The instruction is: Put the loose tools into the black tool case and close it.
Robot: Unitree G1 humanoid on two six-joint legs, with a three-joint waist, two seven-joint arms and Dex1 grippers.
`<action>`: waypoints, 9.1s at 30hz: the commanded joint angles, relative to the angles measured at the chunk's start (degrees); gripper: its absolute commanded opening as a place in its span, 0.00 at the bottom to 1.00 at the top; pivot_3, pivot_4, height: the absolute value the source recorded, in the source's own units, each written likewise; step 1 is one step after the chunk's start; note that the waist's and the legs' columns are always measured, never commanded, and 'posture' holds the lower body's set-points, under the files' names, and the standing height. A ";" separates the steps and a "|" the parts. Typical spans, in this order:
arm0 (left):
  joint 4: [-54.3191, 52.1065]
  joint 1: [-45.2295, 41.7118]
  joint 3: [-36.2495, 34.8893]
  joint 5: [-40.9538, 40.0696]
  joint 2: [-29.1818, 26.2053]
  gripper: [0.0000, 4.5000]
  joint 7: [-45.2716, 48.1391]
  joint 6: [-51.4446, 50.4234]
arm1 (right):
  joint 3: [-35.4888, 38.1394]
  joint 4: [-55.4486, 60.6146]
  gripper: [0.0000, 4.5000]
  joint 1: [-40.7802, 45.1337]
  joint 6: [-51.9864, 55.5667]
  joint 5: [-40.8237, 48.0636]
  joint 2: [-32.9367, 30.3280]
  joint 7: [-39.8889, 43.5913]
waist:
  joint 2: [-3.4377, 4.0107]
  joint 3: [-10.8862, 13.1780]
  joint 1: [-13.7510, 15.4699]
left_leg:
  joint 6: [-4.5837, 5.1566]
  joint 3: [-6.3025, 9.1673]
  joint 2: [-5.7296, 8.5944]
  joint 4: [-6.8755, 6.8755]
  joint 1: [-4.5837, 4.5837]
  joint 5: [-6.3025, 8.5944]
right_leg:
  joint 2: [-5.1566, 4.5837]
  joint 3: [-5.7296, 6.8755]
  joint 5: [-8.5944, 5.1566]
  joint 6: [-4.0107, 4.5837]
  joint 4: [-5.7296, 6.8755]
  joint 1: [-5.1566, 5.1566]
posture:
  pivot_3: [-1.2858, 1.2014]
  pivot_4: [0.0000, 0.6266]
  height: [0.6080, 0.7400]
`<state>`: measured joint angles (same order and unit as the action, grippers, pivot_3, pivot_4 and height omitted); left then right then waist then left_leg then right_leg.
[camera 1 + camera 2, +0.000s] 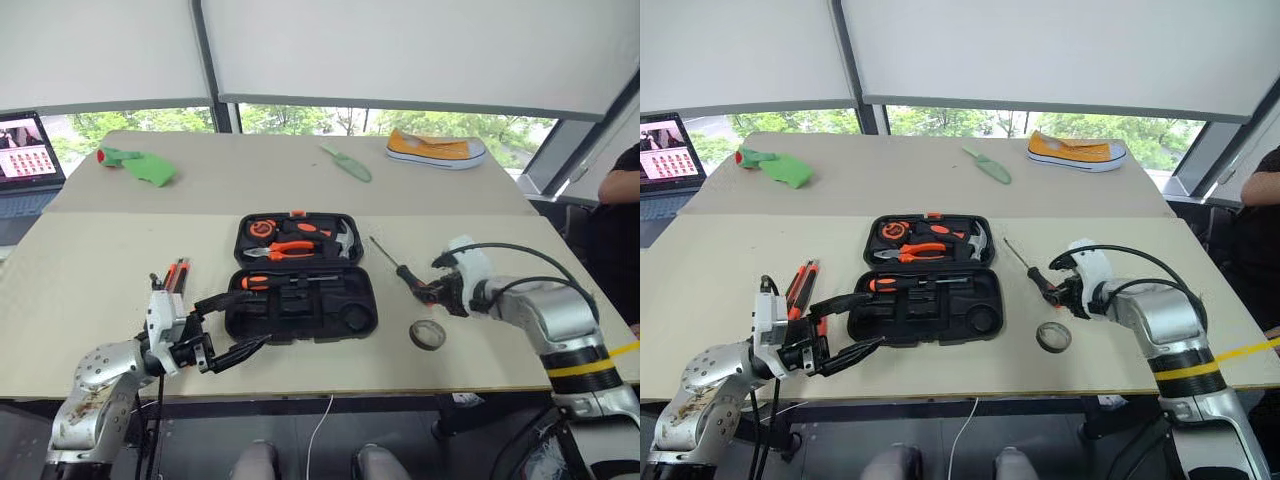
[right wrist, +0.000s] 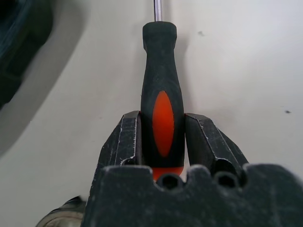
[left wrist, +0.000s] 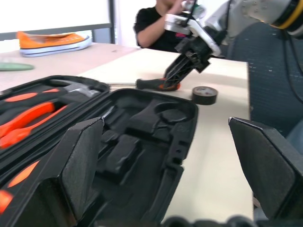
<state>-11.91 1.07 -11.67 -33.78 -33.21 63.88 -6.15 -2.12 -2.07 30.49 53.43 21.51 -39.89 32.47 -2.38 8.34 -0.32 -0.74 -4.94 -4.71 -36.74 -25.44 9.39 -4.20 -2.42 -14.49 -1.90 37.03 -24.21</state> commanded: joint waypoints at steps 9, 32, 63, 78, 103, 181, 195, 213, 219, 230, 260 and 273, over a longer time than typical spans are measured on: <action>1.52 2.46 -7.11 0.32 0.90 1.00 -6.59 2.85 | -15.52 -3.85 0.22 18.01 -37.69 -13.24 0.18 29.11 | 0.12 0.08 -1.97 | 0.00 0.06 -0.22 0.10 0.17 0.00 | 0.31 -0.04 -0.04 0.13 0.06 -0.01 | 0.52 0.24 1.00; 2.85 7.82 -9.43 1.04 -0.48 1.00 -5.21 6.16 | -29.05 -20.35 0.22 27.36 -45.65 -34.91 9.47 36.63 | 0.18 0.14 -0.45 | -0.10 -0.14 -0.14 0.15 0.13 0.05 | -0.01 0.14 -0.07 0.25 0.08 -0.13 | 0.52 0.24 1.00; 6.36 7.53 -8.58 2.46 0.63 1.00 -3.62 8.87 | -15.56 -34.66 0.00 23.16 -54.61 -19.58 21.44 38.26 | 0.19 0.15 -0.68 | -0.09 -0.14 -0.16 0.36 0.24 0.04 | 0.06 0.12 -0.11 0.33 0.10 -0.10 | 0.52 0.24 1.00; 7.82 8.87 -9.60 3.69 0.51 1.00 -4.35 10.83 | -18.28 -38.76 0.00 23.10 -51.71 -25.09 22.40 35.16 | 0.14 0.09 -0.74 | -0.51 -0.17 -0.17 0.38 0.58 0.27 | 0.02 0.13 -0.06 0.46 0.13 0.09 | 0.52 0.24 1.00; -4.71 32.41 -33.81 -11.31 -5.15 1.00 -21.73 -20.47 | 7.41 2.38 0.97 -9.32 -56.73 6.13 6.01 44.90 | -0.33 0.20 -0.48 | -0.78 -0.20 -0.13 0.75 0.97 0.44 | -0.22 0.26 -0.62 0.53 -0.03 -0.02 | 0.52 0.24 1.00; 21.25 -41.06 31.81 36.71 -12.27 0.10 12.26 -4.83 | 8.26 18.73 1.00 -18.00 -46.49 8.52 -1.16 34.92 | -0.18 0.31 0.89 | -0.28 0.12 -0.11 0.23 0.26 0.03 | 0.28 0.03 -0.19 0.20 0.10 0.06 | 0.52 0.24 1.00; 28.83 -40.38 17.12 20.21 -8.06 0.55 15.29 0.92 | 8.64 19.61 1.00 -20.35 -45.29 9.09 -1.87 34.79 | -0.18 0.31 0.90 | -0.28 0.18 -0.12 0.10 0.21 0.03 | 0.31 0.04 -0.17 0.18 0.14 0.08 | 0.52 0.24 1.00; 40.19 -36.51 22.69 29.03 -3.95 0.01 12.29 10.95 | 9.44 20.27 1.00 -22.01 -44.74 9.34 -2.38 33.54 | -0.11 0.26 1.16 | -0.23 0.23 -0.11 -0.07 0.22 0.00 | 0.33 0.03 -0.10 0.12 0.17 0.20 | 0.52 0.24 1.00; 38.87 -35.85 20.36 26.11 -2.29 0.01 10.76 6.89 | 9.28 20.47 1.00 -22.51 -44.71 9.66 -2.37 33.27 | 0.03 0.19 1.12 | -0.13 0.23 -0.11 -0.10 0.28 -0.09 | 0.33 0.00 0.00 -0.01 0.17 0.25 | 0.52 0.24 1.00; 37.06 -35.55 17.36 24.06 -1.45 0.01 7.87 6.36 | 8.67 20.01 1.00 -22.08 -43.86 10.19 -2.37 33.70 | 0.01 0.20 1.00 | -0.08 0.22 -0.10 -0.09 0.16 -0.16 | 0.34 -0.02 0.15 0.07 0.11 0.15 | 0.52 0.24 1.00; 5.39 9.30 -25.87 0.99 -1.69 0.94 -9.73 -5.49 | 11.35 14.54 1.00 -24.27 -54.00 14.56 5.27 37.56 | 0.01 0.22 -0.59 | -0.09 0.17 -0.21 0.12 0.26 -0.14 | 0.35 -0.05 0.11 0.15 0.08 0.13 | 0.52 0.24 1.00; -3.33 25.47 -36.89 -5.71 4.28 0.98 -26.91 -16.93 | 10.50 17.45 1.00 -26.19 -51.54 16.92 4.84 38.11 | -0.22 0.14 1.24 | -0.66 0.01 -0.07 0.12 0.45 0.20 | -0.24 0.31 -0.37 0.26 -0.03 0.02 | 0.52 0.24 1.00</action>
<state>-10.71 28.48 -49.63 -37.59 -26.63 38.96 -20.73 7.88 13.92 3.56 1.03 37.29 -34.58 71.03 -2.60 8.47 0.92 -1.41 -4.92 -4.80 -36.62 -25.00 9.60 -4.45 -2.05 -14.85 -1.62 37.00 -24.18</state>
